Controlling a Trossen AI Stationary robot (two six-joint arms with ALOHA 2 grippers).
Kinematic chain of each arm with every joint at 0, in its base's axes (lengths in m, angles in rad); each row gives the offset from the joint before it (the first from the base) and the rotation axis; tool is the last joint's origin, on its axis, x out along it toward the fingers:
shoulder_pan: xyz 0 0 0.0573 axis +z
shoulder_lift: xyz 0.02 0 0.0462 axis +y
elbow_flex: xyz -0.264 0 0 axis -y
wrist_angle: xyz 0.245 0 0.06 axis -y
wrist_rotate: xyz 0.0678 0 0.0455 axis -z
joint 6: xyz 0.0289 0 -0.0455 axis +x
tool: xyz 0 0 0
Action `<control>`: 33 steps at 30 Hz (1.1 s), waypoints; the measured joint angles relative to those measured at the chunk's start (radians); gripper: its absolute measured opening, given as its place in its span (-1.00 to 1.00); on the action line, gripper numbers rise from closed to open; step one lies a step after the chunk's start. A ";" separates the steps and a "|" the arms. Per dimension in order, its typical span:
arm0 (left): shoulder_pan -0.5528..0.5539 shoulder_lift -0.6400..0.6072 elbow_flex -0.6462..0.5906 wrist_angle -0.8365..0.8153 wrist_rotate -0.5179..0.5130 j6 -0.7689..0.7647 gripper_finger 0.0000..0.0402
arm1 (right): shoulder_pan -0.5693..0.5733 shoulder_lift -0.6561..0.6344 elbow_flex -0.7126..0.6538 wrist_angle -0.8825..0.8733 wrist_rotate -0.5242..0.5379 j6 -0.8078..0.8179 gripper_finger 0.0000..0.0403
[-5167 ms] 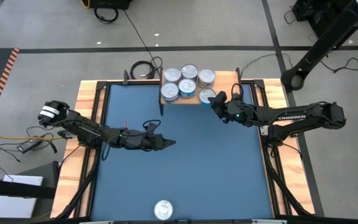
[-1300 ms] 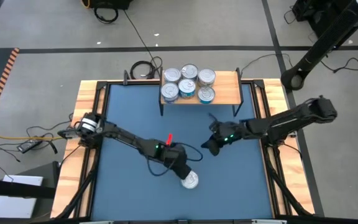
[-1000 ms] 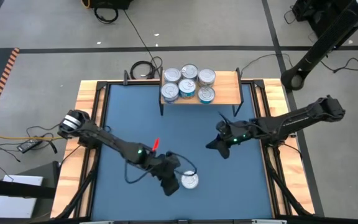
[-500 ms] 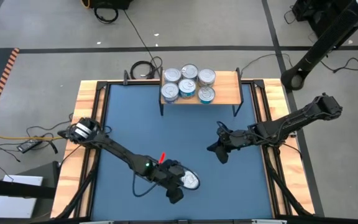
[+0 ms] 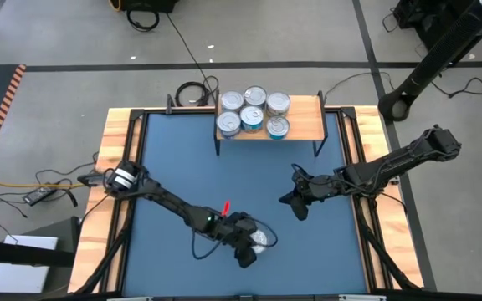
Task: Stack canned seafood by type on shelf
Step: Stack the yellow blue tuna can on top of the yellow blue tuna can on the shelf
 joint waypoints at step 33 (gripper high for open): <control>0.132 -0.176 -0.157 0.306 0.140 -0.543 -1.00 | 0.177 -0.340 0.000 -0.220 0.373 0.385 -0.96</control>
